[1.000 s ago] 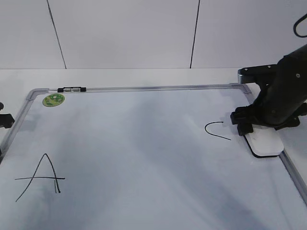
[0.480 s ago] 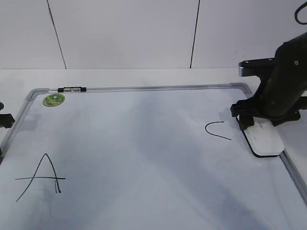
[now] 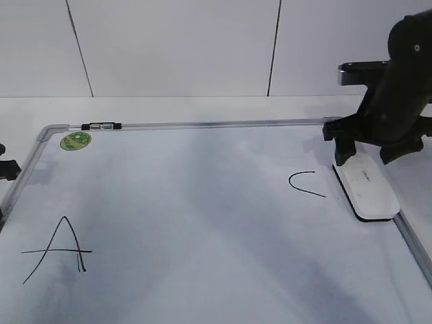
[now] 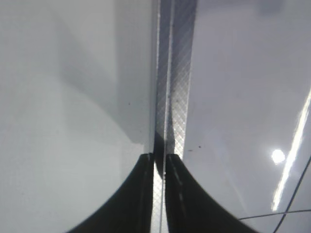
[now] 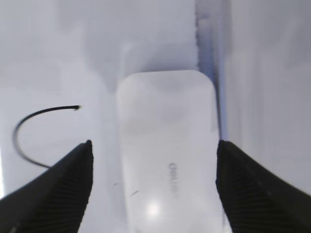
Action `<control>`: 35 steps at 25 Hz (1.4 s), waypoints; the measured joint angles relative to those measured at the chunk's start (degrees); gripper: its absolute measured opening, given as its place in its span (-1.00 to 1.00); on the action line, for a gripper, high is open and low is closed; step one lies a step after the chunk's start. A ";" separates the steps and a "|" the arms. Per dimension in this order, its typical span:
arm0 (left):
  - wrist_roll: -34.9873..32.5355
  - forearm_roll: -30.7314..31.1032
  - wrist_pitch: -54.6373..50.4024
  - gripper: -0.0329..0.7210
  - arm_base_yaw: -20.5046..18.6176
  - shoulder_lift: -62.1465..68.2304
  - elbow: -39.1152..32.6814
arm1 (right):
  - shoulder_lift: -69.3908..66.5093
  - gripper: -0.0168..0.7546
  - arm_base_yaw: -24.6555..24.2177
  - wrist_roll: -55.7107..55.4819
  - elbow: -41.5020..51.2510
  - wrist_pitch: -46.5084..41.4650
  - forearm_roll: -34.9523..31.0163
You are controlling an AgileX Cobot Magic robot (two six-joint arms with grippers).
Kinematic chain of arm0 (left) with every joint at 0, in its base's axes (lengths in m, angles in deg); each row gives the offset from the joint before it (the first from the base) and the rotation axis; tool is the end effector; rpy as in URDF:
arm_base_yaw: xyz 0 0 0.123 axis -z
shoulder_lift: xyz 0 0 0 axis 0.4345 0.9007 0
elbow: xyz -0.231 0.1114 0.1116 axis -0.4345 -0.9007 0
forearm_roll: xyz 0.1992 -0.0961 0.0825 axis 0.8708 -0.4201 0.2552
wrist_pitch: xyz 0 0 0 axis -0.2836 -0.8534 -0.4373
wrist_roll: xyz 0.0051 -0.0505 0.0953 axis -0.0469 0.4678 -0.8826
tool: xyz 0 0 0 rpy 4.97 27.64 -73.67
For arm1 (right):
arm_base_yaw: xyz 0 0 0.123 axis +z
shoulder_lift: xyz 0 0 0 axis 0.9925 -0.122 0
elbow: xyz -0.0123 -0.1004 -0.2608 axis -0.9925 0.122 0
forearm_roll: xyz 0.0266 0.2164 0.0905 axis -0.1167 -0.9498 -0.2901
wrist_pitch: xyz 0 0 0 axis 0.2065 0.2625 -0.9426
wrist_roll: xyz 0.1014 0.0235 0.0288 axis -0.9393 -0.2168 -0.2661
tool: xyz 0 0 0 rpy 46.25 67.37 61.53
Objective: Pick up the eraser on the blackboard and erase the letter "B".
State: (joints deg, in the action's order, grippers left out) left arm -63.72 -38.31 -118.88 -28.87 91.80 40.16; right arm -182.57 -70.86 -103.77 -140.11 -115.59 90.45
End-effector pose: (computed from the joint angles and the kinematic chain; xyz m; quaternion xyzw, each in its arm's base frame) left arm 0.3169 -0.0006 0.1472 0.0440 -0.9953 0.0831 0.0230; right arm 0.3593 0.0622 0.1958 0.0044 0.9878 -0.0372 0.1511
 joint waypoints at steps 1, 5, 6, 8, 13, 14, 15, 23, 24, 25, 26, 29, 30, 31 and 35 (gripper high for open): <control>0.00 0.00 0.00 -0.77 0.00 0.00 0.00 | 0.00 0.57 0.00 0.88 -1.10 -0.92 -1.51; 0.00 -0.10 -0.07 -0.77 0.00 0.00 0.00 | 0.00 0.57 0.00 4.01 -6.16 -6.39 -6.05; 0.00 -0.10 -0.07 -0.77 0.00 0.00 0.00 | 0.00 0.57 0.00 4.73 -7.63 -8.62 -6.60; 0.00 -0.10 -0.14 -0.77 0.00 0.00 0.00 | 0.00 0.57 0.00 5.79 -10.26 -11.81 -7.30; 0.00 -0.10 -0.35 -0.76 0.00 0.00 0.00 | 0.00 0.57 0.00 8.55 -15.20 -19.61 -7.59; 0.00 -0.10 -0.35 -0.76 0.00 0.00 0.00 | 0.00 0.57 0.00 8.74 -15.66 -20.29 -7.59; 0.00 -0.10 -0.42 -0.76 0.00 0.00 0.00 | 0.00 0.57 0.00 8.82 -15.83 -20.66 -7.76; 0.00 -0.43 -0.64 -0.64 0.00 0.00 0.22 | 0.00 0.38 0.00 9.68 -15.92 -21.29 -7.92; 0.00 -0.54 -1.10 -0.60 0.00 0.00 0.43 | 0.00 0.31 0.00 9.79 -15.92 -21.29 -8.01; 0.00 -0.64 -1.69 -0.55 0.00 0.00 0.95 | 0.00 0.28 0.00 9.79 -15.92 -21.29 -8.34; 0.00 -0.64 -2.29 -0.50 0.00 0.00 1.68 | 0.00 0.26 0.00 9.91 -15.92 -21.29 -8.85; 0.00 -0.64 -5.13 -0.43 0.00 0.00 4.73 | 0.22 0.21 0.00 10.39 -15.92 -21.29 -10.41; 0.00 -0.64 -6.27 -0.42 0.00 0.00 6.06 | 0.68 0.20 0.00 10.91 -15.92 -21.29 -10.74; 0.00 -0.64 -7.72 -0.41 0.00 0.00 7.44 | 1.20 0.20 0.00 11.06 -15.92 -21.29 -11.01; 0.00 0.04 -11.78 -0.39 0.00 0.00 12.20 | 3.97 0.20 0.00 11.76 -15.92 -21.41 -11.36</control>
State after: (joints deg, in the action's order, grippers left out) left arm -63.72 -38.26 -130.65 -28.87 91.80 52.36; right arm -178.60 -70.86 -92.00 -156.03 -137.01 79.09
